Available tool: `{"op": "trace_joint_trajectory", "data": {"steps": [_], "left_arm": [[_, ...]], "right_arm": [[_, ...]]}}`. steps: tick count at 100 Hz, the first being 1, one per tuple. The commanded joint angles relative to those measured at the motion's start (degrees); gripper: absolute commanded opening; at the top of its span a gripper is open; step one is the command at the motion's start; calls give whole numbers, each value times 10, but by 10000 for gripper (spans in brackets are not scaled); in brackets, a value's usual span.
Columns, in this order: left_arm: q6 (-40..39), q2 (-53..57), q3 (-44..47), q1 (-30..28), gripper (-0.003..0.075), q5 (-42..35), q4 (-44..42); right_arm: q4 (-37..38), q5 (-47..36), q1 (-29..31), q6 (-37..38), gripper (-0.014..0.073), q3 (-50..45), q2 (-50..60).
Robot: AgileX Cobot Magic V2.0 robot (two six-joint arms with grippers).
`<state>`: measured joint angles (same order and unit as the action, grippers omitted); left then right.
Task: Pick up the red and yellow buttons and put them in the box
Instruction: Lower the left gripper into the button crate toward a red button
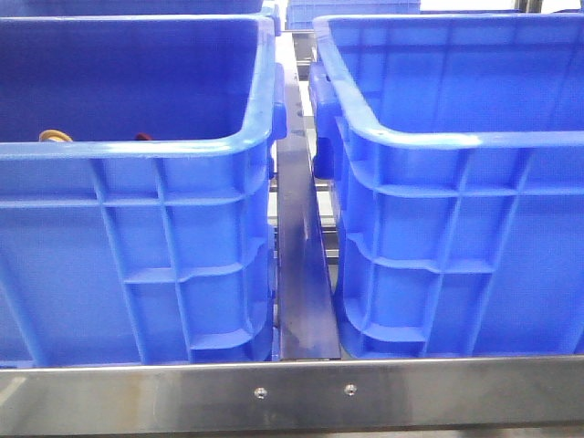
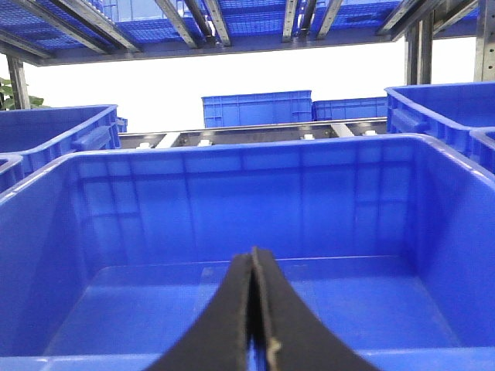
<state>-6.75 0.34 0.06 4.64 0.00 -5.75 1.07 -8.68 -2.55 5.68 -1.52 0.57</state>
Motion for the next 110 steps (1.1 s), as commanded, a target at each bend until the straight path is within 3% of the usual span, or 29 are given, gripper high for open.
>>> {"op": "trace_joint_trajectory", "data": {"steps": [1, 41, 63, 90, 110], "left_arm": [[-5, 17, 25, 2, -19, -47, 1], [-6, 15, -20, 2, -19, -25, 4], [-6, -62, -176, 2, -19, 155, 21], [11, -283, -412, 2, -19, 371, 21], [12, -416, -533, 2, -19, 454, 21]], "right_arm": [[0, -48, 3, 1, -104, 6, 16], [0, -48, 3, 1, -104, 6, 16], [0, -48, 3, 1, -104, 6, 16], [0, -48, 3, 1, -104, 6, 16], [0, -48, 3, 1, -104, 6, 16]]}}
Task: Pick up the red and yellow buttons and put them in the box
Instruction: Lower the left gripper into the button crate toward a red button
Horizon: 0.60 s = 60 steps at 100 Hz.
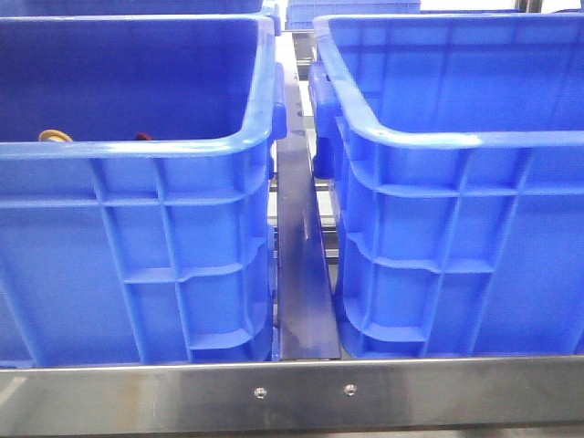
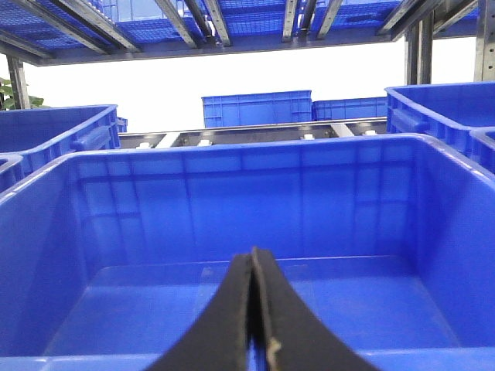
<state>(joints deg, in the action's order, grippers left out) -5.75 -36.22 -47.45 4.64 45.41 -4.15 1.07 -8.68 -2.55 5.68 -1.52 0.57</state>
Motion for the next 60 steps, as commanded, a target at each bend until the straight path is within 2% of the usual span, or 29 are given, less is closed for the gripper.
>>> {"op": "trace_joint_trajectory", "data": {"steps": [1, 19, 38, 43, 50, 60], "left_arm": [[2, -54, -61, 2, -19, -1, 5], [2, -113, -90, 2, -19, 8, 11], [19, -125, -92, 2, -3, 8, 11], [25, -125, -92, 2, 34, 7, 11], [27, -125, -92, 2, 126, 5, 11], [27, -125, -92, 2, 342, 5, 11]], "right_arm": [[0, -48, 3, 1, -104, 6, 16], [0, -48, 3, 1, -104, 6, 16], [0, -48, 3, 1, -104, 6, 16], [0, -48, 3, 1, -104, 6, 16], [0, -48, 3, 1, -104, 6, 16], [0, -48, 3, 1, -104, 6, 16]]}}
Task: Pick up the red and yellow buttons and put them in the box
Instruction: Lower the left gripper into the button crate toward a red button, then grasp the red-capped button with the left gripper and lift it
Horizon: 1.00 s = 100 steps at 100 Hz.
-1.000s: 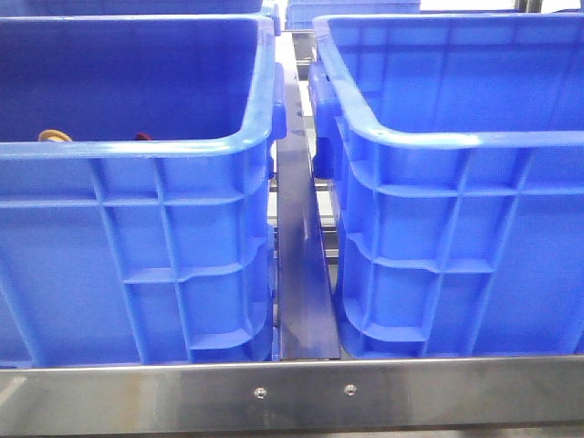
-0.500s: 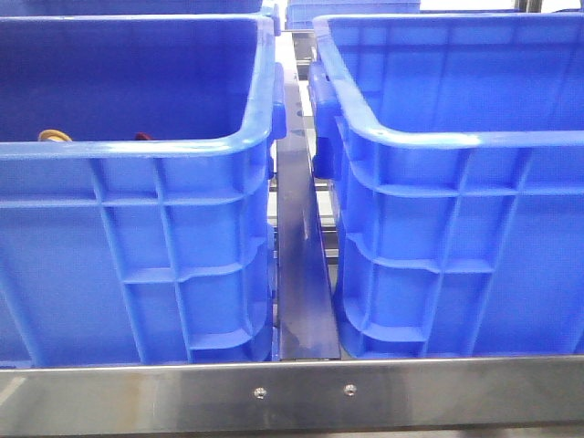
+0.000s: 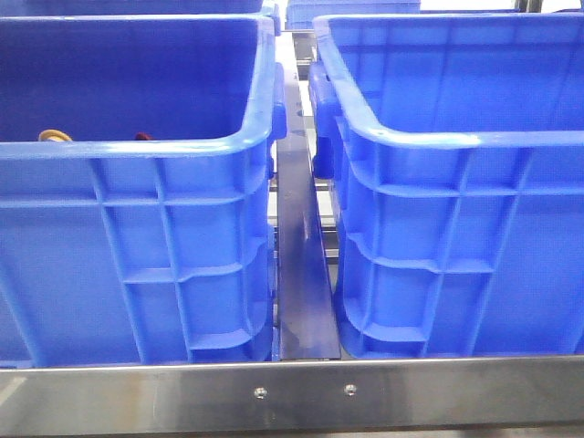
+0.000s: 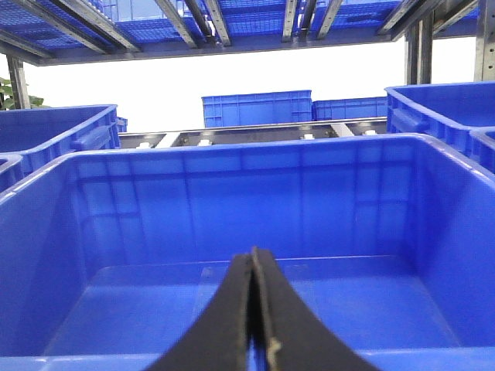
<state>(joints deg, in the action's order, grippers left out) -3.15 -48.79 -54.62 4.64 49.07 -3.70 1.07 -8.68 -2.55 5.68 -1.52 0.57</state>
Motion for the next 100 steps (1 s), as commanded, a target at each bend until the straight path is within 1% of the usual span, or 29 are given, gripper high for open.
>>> {"op": "trace_joint_trajectory", "data": {"steps": [1, 2, 9, 15, 25, 38, 47, 64, 76, 87, 100], "left_arm": [[1, 1, -20, 2, 358, -31, 6], [1, 1, -20, 2, 388, -31, 6], [1, 1, -20, 2, 514, -31, 6], [1, 1, -20, 2, 557, -33, 9], [17, -5, -23, 2, 552, -41, 30], [118, -42, -43, 6, 546, -34, 113], [152, -84, -68, 22, 546, -29, 144], [183, -174, -126, 81, 546, -35, 127], [183, -248, -177, 124, 546, -33, 94], [183, -305, -217, 147, 546, -26, 77], [183, -369, -261, 159, 546, -3, 57]], "right_arm": [[0, -48, 3, 1, -104, 6, 16], [0, -48, 3, 1, -104, 6, 16], [0, -48, 3, 1, -104, 6, 16], [0, -48, 3, 1, -104, 6, 16], [0, -48, 3, 1, -104, 6, 16], [0, -48, 3, 1, -104, 6, 16], [0, -48, 3, 1, -104, 6, 16], [0, -48, 3, 1, -104, 6, 16], [0, -48, 3, 1, -104, 6, 16], [0, -48, 3, 1, -104, 6, 16], [0, -48, 3, 1, -104, 6, 16]]}}
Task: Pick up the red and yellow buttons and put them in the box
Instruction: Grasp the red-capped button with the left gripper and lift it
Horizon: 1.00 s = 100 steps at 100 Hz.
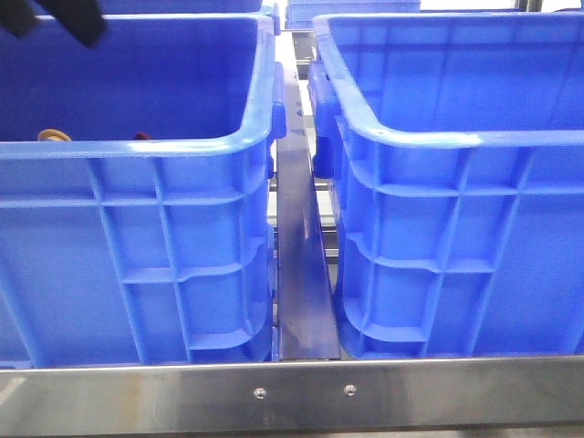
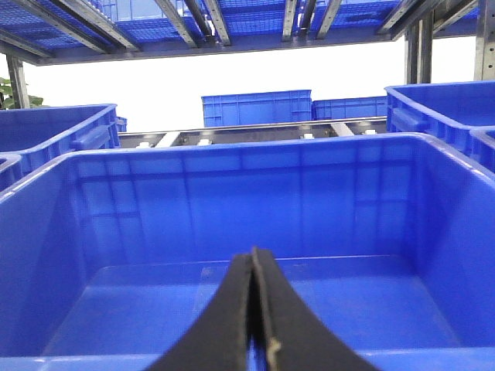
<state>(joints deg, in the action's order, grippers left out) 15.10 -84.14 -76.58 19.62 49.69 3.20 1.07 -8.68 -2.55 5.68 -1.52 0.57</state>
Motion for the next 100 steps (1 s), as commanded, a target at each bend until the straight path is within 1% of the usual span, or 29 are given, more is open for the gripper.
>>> {"op": "trace_joint_trajectory", "data": {"steps": [1, 11, 28, 46, 100], "left_arm": [[1, -19, -44, 9, 546, -8, -14], [1, -56, -63, 10, 546, -1, -27], [1, -91, -67, 10, 546, -1, -48], [1, -111, -67, 10, 546, -1, -76], [1, -165, -67, 3, 546, -29, -111]], "right_arm": [[0, -48, 3, 1, -104, 6, 16], [0, -48, 3, 1, -104, 6, 16], [0, -48, 3, 1, -104, 6, 16], [0, -48, 3, 1, -104, 6, 16], [0, -48, 3, 1, -104, 6, 16]]}}
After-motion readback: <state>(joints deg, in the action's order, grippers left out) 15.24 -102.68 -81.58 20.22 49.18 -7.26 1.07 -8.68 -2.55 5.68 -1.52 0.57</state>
